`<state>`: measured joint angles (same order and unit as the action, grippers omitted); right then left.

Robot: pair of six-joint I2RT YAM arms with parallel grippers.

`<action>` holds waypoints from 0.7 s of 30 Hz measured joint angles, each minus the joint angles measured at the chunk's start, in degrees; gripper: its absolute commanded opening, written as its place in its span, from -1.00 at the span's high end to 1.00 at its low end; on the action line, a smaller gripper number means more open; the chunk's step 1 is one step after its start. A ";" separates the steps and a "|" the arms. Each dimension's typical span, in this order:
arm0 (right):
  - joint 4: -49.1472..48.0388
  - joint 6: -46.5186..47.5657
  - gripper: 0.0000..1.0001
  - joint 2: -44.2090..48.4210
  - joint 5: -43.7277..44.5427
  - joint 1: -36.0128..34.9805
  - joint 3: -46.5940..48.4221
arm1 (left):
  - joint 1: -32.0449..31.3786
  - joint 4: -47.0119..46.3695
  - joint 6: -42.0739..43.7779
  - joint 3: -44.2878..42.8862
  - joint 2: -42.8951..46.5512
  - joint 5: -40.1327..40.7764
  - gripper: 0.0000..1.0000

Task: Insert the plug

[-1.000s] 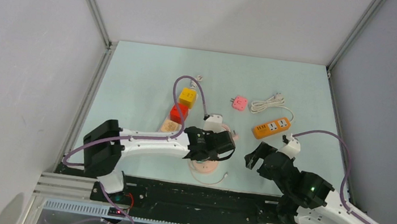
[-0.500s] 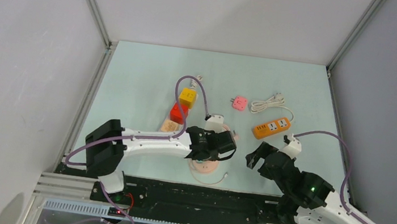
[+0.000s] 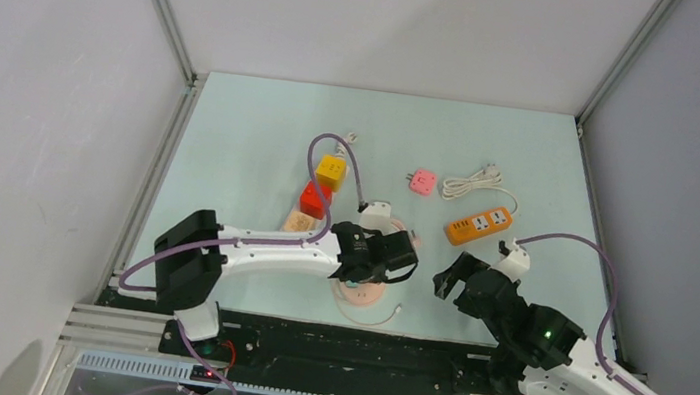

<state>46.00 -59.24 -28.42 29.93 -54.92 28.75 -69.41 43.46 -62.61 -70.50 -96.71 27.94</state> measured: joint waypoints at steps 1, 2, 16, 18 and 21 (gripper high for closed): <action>-0.22 0.15 -0.94 0.00 0.00 0.02 -0.04 | 0.00 0.24 -0.83 0.00 -0.02 0.09 1.00; -0.39 0.26 -0.94 0.00 0.00 0.02 -0.09 | 0.00 0.39 -1.55 0.00 -0.02 0.17 1.00; -2.01 2.54 -0.95 2.23 -0.50 0.48 -1.66 | 0.00 5.14 -7.96 -3.52 -3.21 0.61 1.00; -1.97 2.58 -0.95 2.75 -0.72 0.72 -2.14 | -0.13 6.27 -7.96 -4.72 -4.15 0.90 1.00; -1.97 2.75 -0.95 3.30 -0.92 1.18 -2.60 | -0.72 7.91 -7.98 -6.40 -5.46 1.92 1.00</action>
<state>44.03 -56.49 -25.12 29.02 -53.74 26.15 -70.13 51.37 -70.59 -76.90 -102.17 29.87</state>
